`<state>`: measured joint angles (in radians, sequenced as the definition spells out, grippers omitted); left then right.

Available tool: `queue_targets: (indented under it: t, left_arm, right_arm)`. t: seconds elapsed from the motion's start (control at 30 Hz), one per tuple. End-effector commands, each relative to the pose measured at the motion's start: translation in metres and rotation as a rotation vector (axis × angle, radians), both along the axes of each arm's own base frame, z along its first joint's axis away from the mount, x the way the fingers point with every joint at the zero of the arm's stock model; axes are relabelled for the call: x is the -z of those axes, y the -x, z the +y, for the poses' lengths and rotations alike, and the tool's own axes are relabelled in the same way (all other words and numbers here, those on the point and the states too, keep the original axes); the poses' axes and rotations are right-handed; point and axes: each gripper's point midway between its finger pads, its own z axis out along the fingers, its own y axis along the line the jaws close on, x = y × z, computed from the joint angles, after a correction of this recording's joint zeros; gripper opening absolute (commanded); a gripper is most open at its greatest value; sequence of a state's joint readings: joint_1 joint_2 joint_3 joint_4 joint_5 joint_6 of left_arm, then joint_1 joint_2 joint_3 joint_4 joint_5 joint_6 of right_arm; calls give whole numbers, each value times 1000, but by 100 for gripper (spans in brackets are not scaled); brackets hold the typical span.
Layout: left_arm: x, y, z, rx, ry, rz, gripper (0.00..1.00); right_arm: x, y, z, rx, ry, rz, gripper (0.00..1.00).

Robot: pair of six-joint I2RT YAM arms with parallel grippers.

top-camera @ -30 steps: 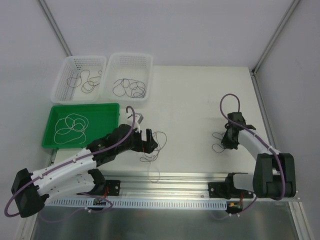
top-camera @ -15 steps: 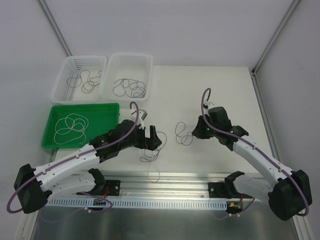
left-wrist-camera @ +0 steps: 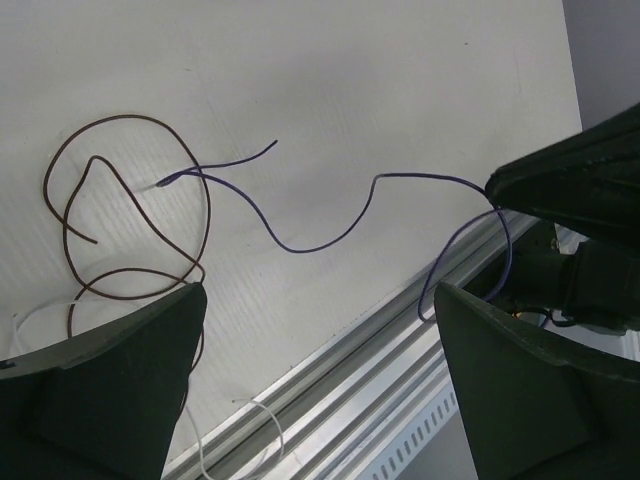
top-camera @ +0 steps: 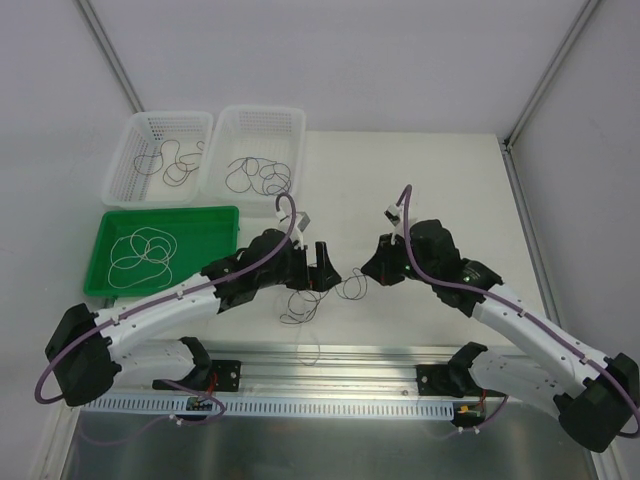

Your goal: Untangle the cables

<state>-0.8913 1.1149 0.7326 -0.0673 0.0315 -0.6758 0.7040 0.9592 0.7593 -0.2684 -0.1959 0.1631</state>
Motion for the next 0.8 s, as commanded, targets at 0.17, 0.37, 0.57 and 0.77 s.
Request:
queue_targets:
  t: [0.17,0.37,0.57,0.77]
  left_arm:
    - [19,-24,-28,-186,124,140,95]
    - [36,-33,-42,-216,117,192,89]
    - [48,-31,-60,-151,75,201,86]
    - [52,-25,-74,-105,98,234,84]
  right_arm:
    - [-39,-3,14,-30,-79,-118,1]
    - [-46,2,17,-46,-104,-141,1]
    - [-40,3,11,-39,-75,-143,1]
    - [-38,4,7,-30,-62,-151,1]
